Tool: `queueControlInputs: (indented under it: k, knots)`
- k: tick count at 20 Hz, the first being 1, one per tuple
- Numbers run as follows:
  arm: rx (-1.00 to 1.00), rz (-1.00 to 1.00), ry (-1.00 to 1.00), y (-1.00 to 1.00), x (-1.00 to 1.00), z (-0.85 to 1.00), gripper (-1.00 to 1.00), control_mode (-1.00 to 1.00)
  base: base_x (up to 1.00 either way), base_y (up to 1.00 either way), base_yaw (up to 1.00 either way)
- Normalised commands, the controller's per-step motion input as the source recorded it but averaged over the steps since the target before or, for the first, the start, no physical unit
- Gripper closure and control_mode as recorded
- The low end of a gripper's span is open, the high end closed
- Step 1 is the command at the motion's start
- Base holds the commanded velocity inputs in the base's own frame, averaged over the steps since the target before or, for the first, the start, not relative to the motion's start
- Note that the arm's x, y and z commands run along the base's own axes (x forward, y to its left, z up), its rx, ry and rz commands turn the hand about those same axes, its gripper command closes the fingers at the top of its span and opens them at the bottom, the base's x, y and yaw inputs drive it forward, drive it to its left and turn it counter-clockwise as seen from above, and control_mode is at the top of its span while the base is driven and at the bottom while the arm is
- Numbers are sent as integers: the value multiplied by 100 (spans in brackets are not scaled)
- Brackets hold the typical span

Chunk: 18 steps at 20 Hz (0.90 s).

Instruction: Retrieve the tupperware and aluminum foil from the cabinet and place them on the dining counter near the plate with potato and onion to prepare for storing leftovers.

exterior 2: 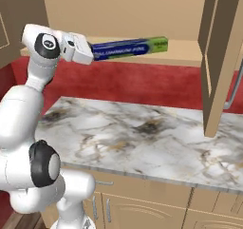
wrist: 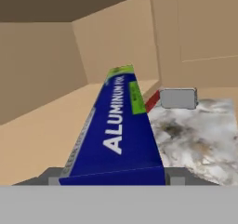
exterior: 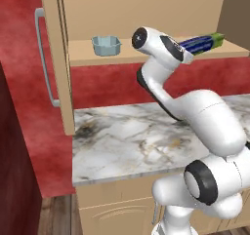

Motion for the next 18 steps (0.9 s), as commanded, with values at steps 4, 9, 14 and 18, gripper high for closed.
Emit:
queueControlInputs:
  k: [4,9,14,18]
  knots:
    - [0,46,-5,-39,-100,38,100,-100,0,0,0]
    - [-6,46,10,-1,-100,37,100,-100,0,0,0]
    - [-13,40,26,11,-100,38,100,-100,0,0,0]
    - [-9,35,24,16,-66,32,100,-100,0,0,0]
